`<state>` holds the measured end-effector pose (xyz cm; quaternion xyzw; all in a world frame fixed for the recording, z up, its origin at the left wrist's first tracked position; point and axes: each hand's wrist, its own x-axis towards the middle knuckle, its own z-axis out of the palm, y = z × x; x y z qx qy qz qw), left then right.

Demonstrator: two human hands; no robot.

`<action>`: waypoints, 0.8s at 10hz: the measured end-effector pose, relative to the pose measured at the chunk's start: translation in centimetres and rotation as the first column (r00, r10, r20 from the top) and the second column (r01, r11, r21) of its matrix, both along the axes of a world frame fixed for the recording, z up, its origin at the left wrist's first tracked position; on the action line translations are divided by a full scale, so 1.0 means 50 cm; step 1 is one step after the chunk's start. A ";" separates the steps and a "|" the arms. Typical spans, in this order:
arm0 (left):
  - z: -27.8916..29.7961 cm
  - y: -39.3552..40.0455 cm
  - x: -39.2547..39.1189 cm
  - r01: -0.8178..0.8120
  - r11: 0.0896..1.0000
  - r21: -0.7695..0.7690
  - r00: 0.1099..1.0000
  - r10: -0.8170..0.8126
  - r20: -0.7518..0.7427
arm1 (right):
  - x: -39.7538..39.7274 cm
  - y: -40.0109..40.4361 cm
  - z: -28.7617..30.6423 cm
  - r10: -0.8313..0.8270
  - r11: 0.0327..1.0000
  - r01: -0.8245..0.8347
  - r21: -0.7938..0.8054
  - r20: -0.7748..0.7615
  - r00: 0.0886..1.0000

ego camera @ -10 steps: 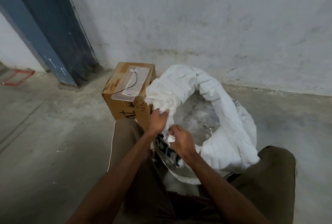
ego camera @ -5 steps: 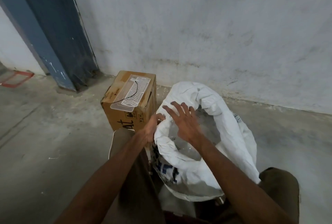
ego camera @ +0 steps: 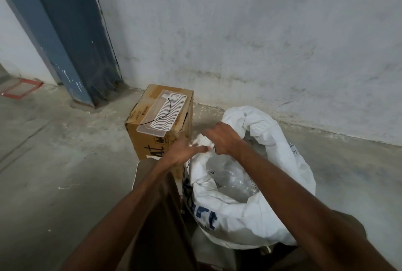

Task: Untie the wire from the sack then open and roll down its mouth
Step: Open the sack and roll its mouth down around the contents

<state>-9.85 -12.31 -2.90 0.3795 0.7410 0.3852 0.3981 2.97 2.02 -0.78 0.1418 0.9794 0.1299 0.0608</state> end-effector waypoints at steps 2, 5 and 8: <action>0.010 0.028 0.047 0.036 0.999 -0.040 0.976 -0.043 -0.212 | -0.014 -0.004 0.041 0.019 0.995 -0.025 -0.100 -0.062 0.998; 0.035 0.054 0.057 -0.149 0.977 -0.151 0.964 0.178 0.200 | 0.022 0.012 0.066 -0.045 0.997 0.043 0.068 0.027 0.999; 0.023 0.062 0.052 -0.001 0.986 -0.165 0.613 -0.129 -0.780 | -0.008 0.029 0.052 -0.236 0.903 0.259 -0.343 0.109 0.966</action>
